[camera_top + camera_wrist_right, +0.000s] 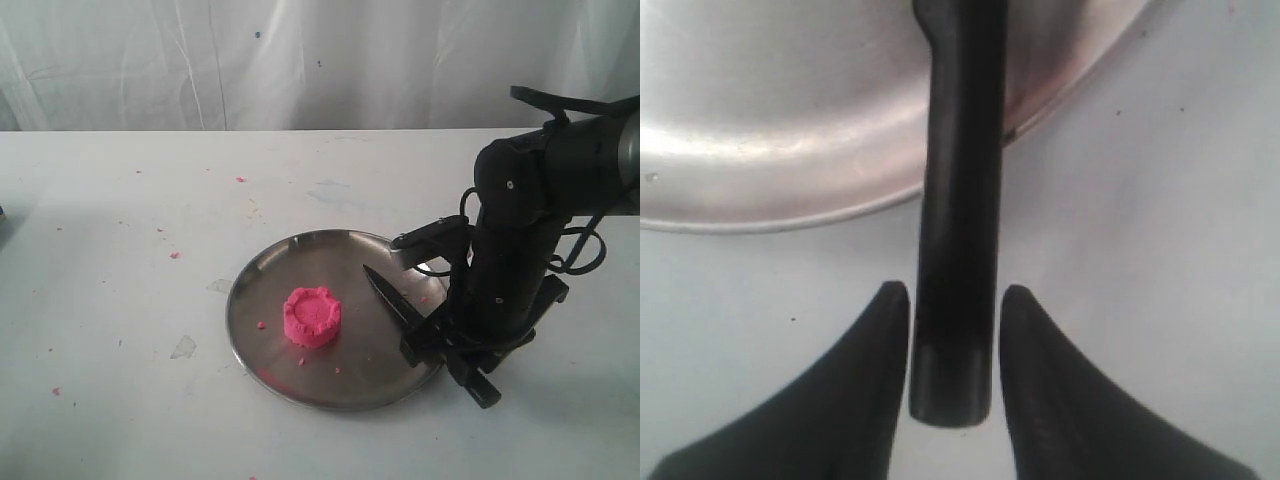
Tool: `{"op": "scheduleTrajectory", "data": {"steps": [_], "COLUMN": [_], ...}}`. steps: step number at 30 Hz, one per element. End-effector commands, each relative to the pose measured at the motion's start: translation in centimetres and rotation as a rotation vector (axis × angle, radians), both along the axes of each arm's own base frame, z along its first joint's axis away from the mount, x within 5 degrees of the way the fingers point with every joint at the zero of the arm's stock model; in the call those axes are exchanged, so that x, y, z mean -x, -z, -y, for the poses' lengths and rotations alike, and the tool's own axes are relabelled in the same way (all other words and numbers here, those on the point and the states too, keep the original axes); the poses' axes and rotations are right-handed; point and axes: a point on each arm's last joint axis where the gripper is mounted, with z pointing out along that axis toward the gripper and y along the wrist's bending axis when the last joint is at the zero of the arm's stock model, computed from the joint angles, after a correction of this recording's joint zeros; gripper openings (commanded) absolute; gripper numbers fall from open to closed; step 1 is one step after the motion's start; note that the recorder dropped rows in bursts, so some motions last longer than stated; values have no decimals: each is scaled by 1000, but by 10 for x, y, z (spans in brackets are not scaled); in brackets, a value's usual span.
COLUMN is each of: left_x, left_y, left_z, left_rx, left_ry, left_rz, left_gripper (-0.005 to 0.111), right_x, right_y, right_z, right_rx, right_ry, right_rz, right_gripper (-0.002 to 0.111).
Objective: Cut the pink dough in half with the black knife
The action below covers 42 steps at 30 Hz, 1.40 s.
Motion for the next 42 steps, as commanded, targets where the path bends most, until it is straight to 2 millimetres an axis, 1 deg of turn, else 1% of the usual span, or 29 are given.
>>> {"op": "scheduleTrajectory", "data": {"steps": [1,4,13,16,19,22,24,27,28,30,31,32,34,36,38,39,42], "left_x": [0,0,0,0,0,0,0,0,0,0,0,0,0,0,0,0,0], "left_y": [1,1,1,1,1,1,1,1,1,1,1,1,1,1,1,1,1], "left_z": [0,0,0,0,0,0,0,0,0,0,0,0,0,0,0,0,0], "left_rx": [6,6,6,6,6,6,6,6,6,6,6,6,6,6,6,6,6], "left_ry": [-2,-2,-2,-2,-2,-2,-2,-2,-2,-2,-2,-2,-2,-2,-2,-2,-2], "left_rz": [1,1,1,1,1,1,1,1,1,1,1,1,1,1,1,1,1], "left_gripper": [0,0,0,0,0,0,0,0,0,0,0,0,0,0,0,0,0], "right_x": [1,-1,-2,-4,-4,1,5,9,10,9,7,6,0,-6,-13,-16,-23], "right_y": [-1,-1,-1,-7,-26,-56,-77,-111,-125,-143,-150,-154,-154,-145,-122,-106,-59], "right_z": [0,-1,-2,-5,-5,-2,6,28,42,61,74,83,101,114,123,125,123], "right_rx": [-2,-13,-29,-54,-79,-115,-107,-60,-14,42,69,88,99,80,25,-14,-199], "right_ry": [-14,-14,-3,8,-2,-24,-42,19,56,144,208,258,339,409,451,453,410], "right_rz": [4,27,30,46,99,204,299,481,574,701,760,796,809,775,681,607,344], "right_gripper": [39,44,44,44,40,34,29,17,12,6,2,0,0,0,0,0,0]}}
